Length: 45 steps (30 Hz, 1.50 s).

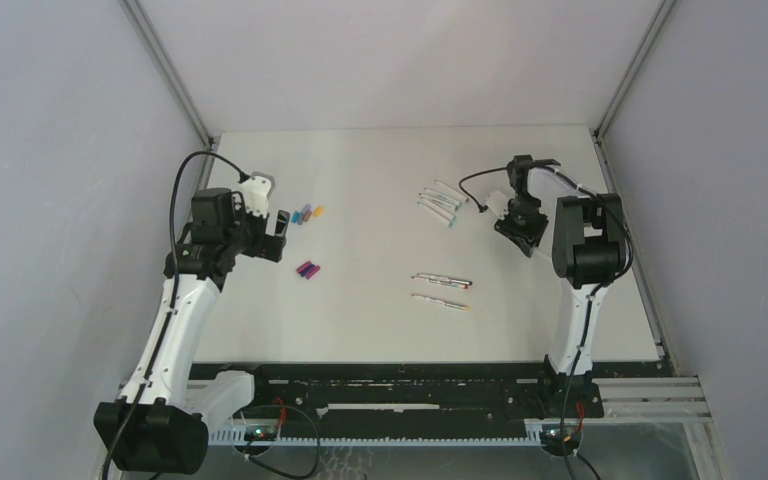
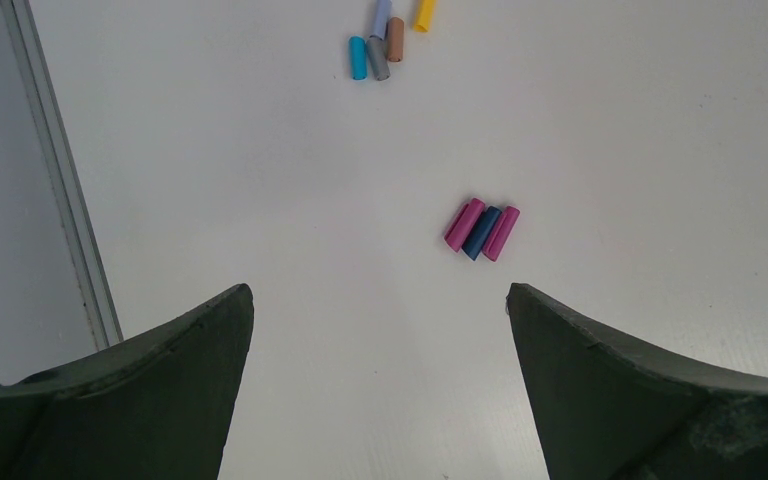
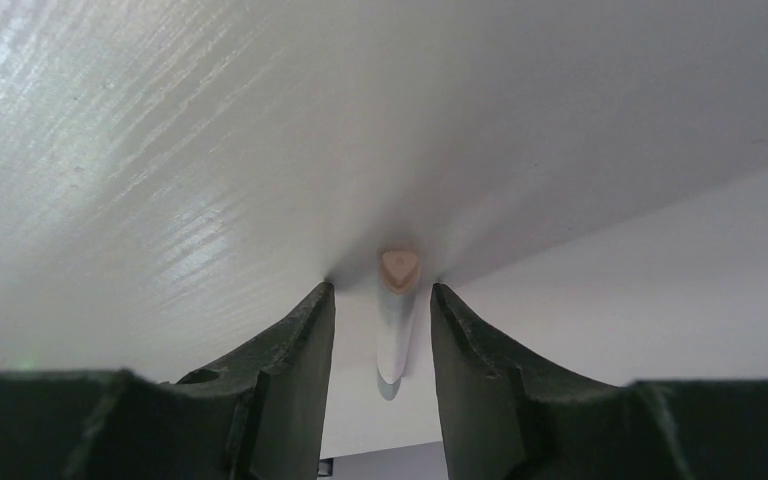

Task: Open the pen caps
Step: Pick up the pen from the center of the board.

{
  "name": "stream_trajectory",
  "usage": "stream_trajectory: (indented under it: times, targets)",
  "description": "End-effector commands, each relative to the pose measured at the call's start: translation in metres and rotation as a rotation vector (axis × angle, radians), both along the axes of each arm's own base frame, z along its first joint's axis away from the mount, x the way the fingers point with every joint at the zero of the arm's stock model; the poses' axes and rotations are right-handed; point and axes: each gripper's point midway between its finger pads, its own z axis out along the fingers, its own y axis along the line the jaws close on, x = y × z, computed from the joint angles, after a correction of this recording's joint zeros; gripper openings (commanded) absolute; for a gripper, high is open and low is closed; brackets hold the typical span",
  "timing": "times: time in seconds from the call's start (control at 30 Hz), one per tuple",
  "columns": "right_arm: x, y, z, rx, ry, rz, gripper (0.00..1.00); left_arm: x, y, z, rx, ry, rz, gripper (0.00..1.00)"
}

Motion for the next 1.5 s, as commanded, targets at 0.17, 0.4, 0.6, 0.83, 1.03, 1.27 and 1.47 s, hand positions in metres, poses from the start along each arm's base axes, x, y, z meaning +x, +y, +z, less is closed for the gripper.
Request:
stream_trajectory:
  times: [0.17, 0.4, 0.6, 0.83, 1.03, 1.27, 1.47]
  targets:
    - [-0.001, -0.009, -0.007, -0.01, 0.05, -0.005, 0.34, 0.001, 0.001, -0.003, 0.002, -0.019, -0.009, 1.0]
    - [0.002, -0.003, -0.01, 0.015, 0.04, -0.035, 0.15, 0.001, 0.001, -0.003, 0.003, -0.018, -0.012, 1.0]
    - [0.007, 0.006, -0.002, 0.052, 0.019, -0.05, 0.0, 0.001, 0.001, -0.004, 0.002, -0.017, -0.012, 1.0]
    - [0.02, 0.031, 0.033, 0.164, -0.078, -0.085, 0.0, 0.0, 0.0, -0.004, 0.0, -0.015, -0.02, 1.0]
    - [0.032, 0.061, 0.082, 0.308, -0.205, -0.109, 0.0, 0.0, -0.002, -0.004, -0.002, -0.013, -0.029, 1.0]
    - [0.039, 0.101, 0.135, 0.529, -0.303, -0.153, 0.0, 0.0, -0.003, -0.004, -0.002, -0.014, -0.034, 1.0]
    - [0.039, 0.13, 0.169, 0.715, -0.338, -0.193, 0.0, 0.0, -0.004, -0.005, -0.006, -0.012, -0.04, 1.0]
